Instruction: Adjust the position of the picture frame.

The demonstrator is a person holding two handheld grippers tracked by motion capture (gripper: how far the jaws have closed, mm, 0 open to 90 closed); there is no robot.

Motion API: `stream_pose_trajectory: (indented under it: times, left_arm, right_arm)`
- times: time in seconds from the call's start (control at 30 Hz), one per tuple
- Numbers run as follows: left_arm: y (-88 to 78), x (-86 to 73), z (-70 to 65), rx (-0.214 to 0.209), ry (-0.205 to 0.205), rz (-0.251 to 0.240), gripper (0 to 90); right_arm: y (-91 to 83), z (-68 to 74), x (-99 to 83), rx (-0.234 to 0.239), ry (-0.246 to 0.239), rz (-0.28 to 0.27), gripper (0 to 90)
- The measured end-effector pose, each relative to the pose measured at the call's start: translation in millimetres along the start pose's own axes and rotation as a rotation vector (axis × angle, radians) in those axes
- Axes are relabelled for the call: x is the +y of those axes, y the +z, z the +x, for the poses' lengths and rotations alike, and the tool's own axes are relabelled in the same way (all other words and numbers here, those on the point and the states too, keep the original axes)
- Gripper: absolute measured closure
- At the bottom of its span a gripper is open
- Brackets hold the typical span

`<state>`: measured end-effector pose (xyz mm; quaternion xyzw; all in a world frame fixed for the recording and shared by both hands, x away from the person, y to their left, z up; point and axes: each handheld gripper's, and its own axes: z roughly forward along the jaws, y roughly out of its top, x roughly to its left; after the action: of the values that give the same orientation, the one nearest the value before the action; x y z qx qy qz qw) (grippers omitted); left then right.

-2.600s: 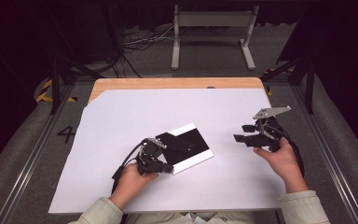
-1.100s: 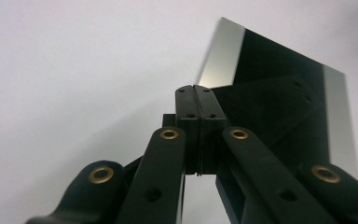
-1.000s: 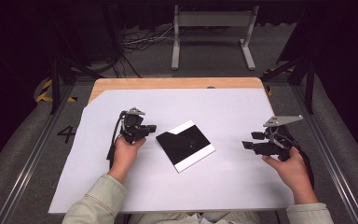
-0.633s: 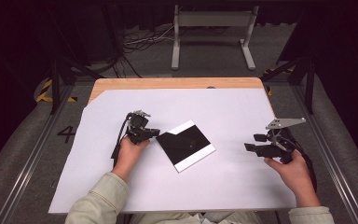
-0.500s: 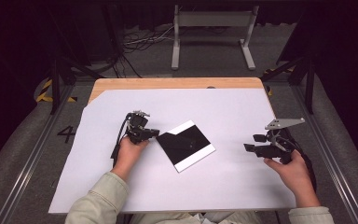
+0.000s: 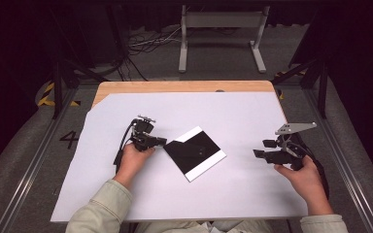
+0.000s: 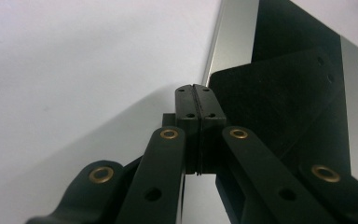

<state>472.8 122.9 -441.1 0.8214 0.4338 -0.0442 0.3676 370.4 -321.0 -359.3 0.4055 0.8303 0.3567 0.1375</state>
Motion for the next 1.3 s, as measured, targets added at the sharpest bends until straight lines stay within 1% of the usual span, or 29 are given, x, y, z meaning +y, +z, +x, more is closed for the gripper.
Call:
stream_pose_trajectory:
  times: [0.03,0.07,0.13,0.17,0.27,0.3,0.33,0.4,0.43,0.47,0.53,0.63,0.67,0.73,0.77,0.8,0.83,0.87,0.9,0.93,0.97,1.0,1.03,1.1,1.13,1.17,1.23,1.27,1.3]
  left_arm:
    - [-0.3,-0.3,-2.0,-0.003,0.005,0.013,90.0]
    - [-0.3,-0.3,-2.0,-0.003,0.005,0.013,90.0]
    - [-0.9,-2.6,-8.3,-0.006,0.021,0.038,90.0]
    - [-0.9,-2.6,-8.3,-0.006,0.021,0.038,90.0]
    - [-1.5,-6.2,-18.3,-0.009,0.057,0.074,90.0]
    - [-1.4,-7.4,-21.5,-0.009,0.063,0.079,90.0]
    - [-1.4,-7.4,-21.5,-0.009,0.063,0.079,90.0]
    - [-2.0,-9.8,-27.3,-0.013,0.091,0.106,90.0]
    - [-2.0,-11.2,-30.5,-0.017,0.095,0.114,90.0]
    - [-2.5,-13.2,-35.3,-0.009,0.119,0.129,90.0]
    - [-2.6,-15.1,-39.6,-0.011,0.143,0.143,90.0]
    - [-2.5,-18.8,-45.6,-0.020,0.156,0.157,90.0]
    - [-2.5,-18.8,-45.6,-0.020,0.156,0.157,90.0]
    - [-2.1,-20.7,-49.2,-0.032,0.176,0.176,90.0]
    - [0.3,-22.4,-52.3,-0.044,0.187,0.196,90.0]
    - [0.3,-22.4,-52.3,-0.044,0.187,0.196,90.0]
    - [2.3,-24.4,-55.4,-0.054,0.199,0.204,90.0]
    - [2.7,-24.9,-57.3,-0.057,0.195,0.205,90.0]
    - [3.9,-25.8,-61.2,-0.074,0.203,0.219,90.0]
    - [5.0,-27.0,-63.2,-0.087,0.204,0.220,90.0]
    - [5.0,-27.0,-63.2,-0.087,0.204,0.220,90.0]
    - [6.5,-29.4,-66.5,-0.105,0.204,0.217,90.0]
    - [7.4,-30.3,-68.4,-0.112,0.204,0.216,90.0]
    - [8.1,-30.8,-70.3,-0.118,0.208,0.218,90.0]
    - [9.3,-31.8,-74.0,-0.123,0.223,0.221,90.0]
    - [11.5,-33.1,-80.1,-0.133,0.251,0.227,90.0]
    - [14.3,-34.3,-87.6,-0.150,0.273,0.236,90.0]
    - [15.2,-34.8,-91.3,-0.142,0.289,0.235,90.0]
    - [15.2,-34.8,-91.3,-0.142,0.289,0.235,90.0]
  right_arm:
    - [0.6,0.2,0.4,0.001,0.001,-0.001,42.0]
    - [1.3,0.2,1.0,0.003,-0.001,0.000,42.0]
    - [3.2,0.7,2.2,0.008,-0.007,0.003,42.3]
    - [3.2,0.7,2.2,0.008,-0.007,0.003,42.3]
    - [5.1,1.9,4.1,0.014,-0.015,0.003,43.7]
    - [4.9,1.9,4.4,0.014,-0.013,0.001,44.3]
    - [4.9,1.9,4.4,0.014,-0.013,0.001,44.3]
    - [3.6,1.6,4.8,0.014,-0.005,-0.004,45.3]
    - [2.6,1.1,4.9,0.015,-0.002,-0.009,45.7]
    - [2.2,0.5,5.0,0.015,-0.001,-0.010,46.0]
    - [1.9,-0.1,5.2,0.013,0.002,-0.010,46.8]
    - [2.8,-0.7,5.7,0.014,0.011,-0.004,48.6]
    - [3.1,-0.7,5.9,0.015,0.013,0.000,50.0]
    - [3.6,-0.7,6.3,0.019,0.013,0.003,51.9]
    - [4.1,-0.3,7.0,0.022,0.013,0.008,55.8]
    - [4.1,-0.3,7.0,0.022,0.013,0.008,55.8]
    - [4.4,-0.3,7.3,0.023,0.011,0.012,57.8]
    - [5.6,-0.2,8.5,0.029,0.006,0.019,61.8]
    - [6.4,0.2,9.1,0.028,0.003,0.022,63.4]
    - [7.1,0.6,9.5,0.030,0.004,0.025,64.6]
    - [7.1,0.6,9.5,0.030,0.004,0.025,64.6]
    - [10.0,1.3,10.8,0.032,-0.003,0.037,66.5]
    - [10.7,1.6,11.2,0.032,-0.004,0.041,67.2]
    - [11.5,2.1,11.8,0.032,-0.006,0.044,67.8]
    - [12.1,2.3,12.3,0.033,-0.010,0.044,68.1]
    - [12.4,2.6,13.3,0.035,-0.010,0.042,68.7]
    - [12.5,2.3,13.7,0.034,-0.007,0.042,69.3]
    - [12.7,2.1,13.7,0.034,-0.003,0.043,69.6]
    - [13.2,1.6,13.5,0.034,-0.001,0.045,70.6]
